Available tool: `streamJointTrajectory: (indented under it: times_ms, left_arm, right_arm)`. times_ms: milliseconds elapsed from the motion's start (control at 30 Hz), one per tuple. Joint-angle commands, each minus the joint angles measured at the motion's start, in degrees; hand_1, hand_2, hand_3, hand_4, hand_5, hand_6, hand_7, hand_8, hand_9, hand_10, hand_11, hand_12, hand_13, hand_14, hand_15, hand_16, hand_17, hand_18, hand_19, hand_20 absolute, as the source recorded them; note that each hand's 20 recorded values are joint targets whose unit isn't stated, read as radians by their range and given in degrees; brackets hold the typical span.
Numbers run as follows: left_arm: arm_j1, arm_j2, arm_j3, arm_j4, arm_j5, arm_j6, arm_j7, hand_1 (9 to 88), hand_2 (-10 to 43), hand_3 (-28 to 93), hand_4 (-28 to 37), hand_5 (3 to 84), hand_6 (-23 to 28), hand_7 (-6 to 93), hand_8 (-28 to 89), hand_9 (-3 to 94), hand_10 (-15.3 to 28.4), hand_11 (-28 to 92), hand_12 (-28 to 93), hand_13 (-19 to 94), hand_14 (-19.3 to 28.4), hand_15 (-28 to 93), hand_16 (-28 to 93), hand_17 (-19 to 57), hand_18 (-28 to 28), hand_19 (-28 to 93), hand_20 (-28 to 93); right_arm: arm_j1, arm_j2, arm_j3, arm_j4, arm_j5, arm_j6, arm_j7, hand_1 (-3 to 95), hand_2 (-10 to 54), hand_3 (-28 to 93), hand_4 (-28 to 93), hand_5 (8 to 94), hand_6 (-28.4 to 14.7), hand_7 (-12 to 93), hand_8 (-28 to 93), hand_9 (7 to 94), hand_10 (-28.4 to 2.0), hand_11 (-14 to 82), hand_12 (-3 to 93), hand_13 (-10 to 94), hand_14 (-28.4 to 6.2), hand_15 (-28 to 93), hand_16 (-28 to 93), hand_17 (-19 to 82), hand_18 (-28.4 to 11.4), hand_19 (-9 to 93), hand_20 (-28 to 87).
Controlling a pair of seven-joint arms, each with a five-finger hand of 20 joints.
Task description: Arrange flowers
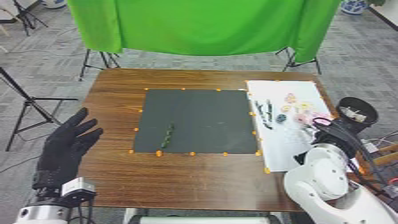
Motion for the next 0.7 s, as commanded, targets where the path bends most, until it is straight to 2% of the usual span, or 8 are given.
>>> streamJointTrajectory:
  times_ms: [33,67,167,267,300,500,600,700]
  left_arm:
    - [0.75,1.21,-0.06,-0.39,-0.66,0.53,0.97,28.6,7.4,64,-23.3,35.5,8.2,11.4,-8,30.2,16.9,27,11,18,22.6,55,-11,-11.0,18.3,40,14]
    - [0.79,1.86,0.18,-0.37,-1.26,0.82,1.72,28.6,7.4,64,-23.3,35.5,8.2,11.4,-8,30.2,16.9,27,11,18,22.5,54,-11,-11.0,18.3,40,14]
    - [1.34,2.37,-0.14,-0.48,-1.64,0.97,2.24,28.6,7.4,64,-23.3,35.5,8.2,11.4,-9,30.2,16.9,27,11,18,22.5,54,-11,-11.0,18.3,40,14]
    - [1.46,2.51,-0.56,-0.45,-1.54,0.92,2.08,28.5,7.4,64,-23.3,35.5,8.2,11.4,-8,30.2,16.8,27,11,18,22.5,55,-11,-11.0,18.3,40,14]
    - [1.47,2.26,-0.79,-0.5,-1.21,0.81,1.52,28.6,7.4,64,-23.3,35.5,8.2,11.4,-8,30.2,16.8,27,11,18,22.5,55,-11,-11.0,18.3,40,14]
    - [1.42,2.39,-0.78,-0.68,-0.94,1.11,1.29,28.5,7.4,64,-23.2,35.5,8.2,11.4,-8,30.0,16.8,27,11,18,22.4,54,-11,-11.0,18.2,40,14]
    - [1.65,1.84,-1.18,-0.8,-0.31,0.95,0.5,28.5,7.4,64,-23.2,35.4,8.3,11.3,-8,29.9,16.8,27,11,18,22.3,54,-11,-11.0,18.2,40,14]
    - [2.17,2.49,-1.33,-1.05,-1.0,1.42,1.17,28.5,7.4,64,-23.2,35.4,8.3,11.2,-8,29.9,16.8,27,11,18,22.2,54,-11,-11.0,18.2,40,14]
  right_arm:
    - [1.71,1.13,-0.09,-2.29,-2.42,1.76,-1.12,67.3,-9.0,68,-28,85.6,-10.7,15,22,91.1,-13.9,26.7,23.2,94,-1.2,69,12,72,-11.3,93,39]
    - [1.89,1.15,-0.14,-2.57,-2.41,1.95,-1.25,66.9,-9.1,69,-28,85.9,-10.5,15,22,91.5,-13.7,26.6,23.1,94,-1.2,69,12,73,-11.2,93,39]
    - [2.54,1.31,-0.64,-3.78,-2.38,2.06,-1.94,66.2,-9.4,69,-28,86.6,-9.9,15,22,92.7,-13.3,26.7,23.4,94,-0.7,70,12,74,-10.9,93,38]
    - [3.68,1.34,-1.55,-5.35,-1.77,2.07,-3.01,65.6,-9.5,70,-28,86.9,-9.1,15,22,93.3,-12.4,27.1,23.4,94,-0.3,70,12,75,-10.5,93,37]
    - [3.99,1.3,-1.91,-5.91,-1.56,1.96,-3.2,65.5,-9.5,70,-28,87.0,-9.0,15,22,93.4,-12.2,27.3,23.4,94,-0.2,70,12,75,-10.5,93,37]
    - [8.18,0.45,-6.07,-8.03,1.43,0.77,-6.2,64.7,-9.5,71,-28,87.5,-8.1,16,22,93.7,-11.5,28.6,23.5,94,0.2,71,12,76,-10.3,93,36]
    - [11.17,-0.58,-8.78,-8.16,2.76,-0.04,-7.71,64.4,-9.5,71,-28,87.6,-8.0,16,22,93.7,-11.3,28.9,23.8,94,0.3,71,12,76,-10.2,93,36]
    - [14.53,-2.03,-11.47,-7.58,5.39,-1.14,-9.79,64.3,-9.5,71,-28,87.7,-7.9,16,22,93.7,-11.2,29.2,23.8,94,0.4,71,12,76,-10.2,93,36]
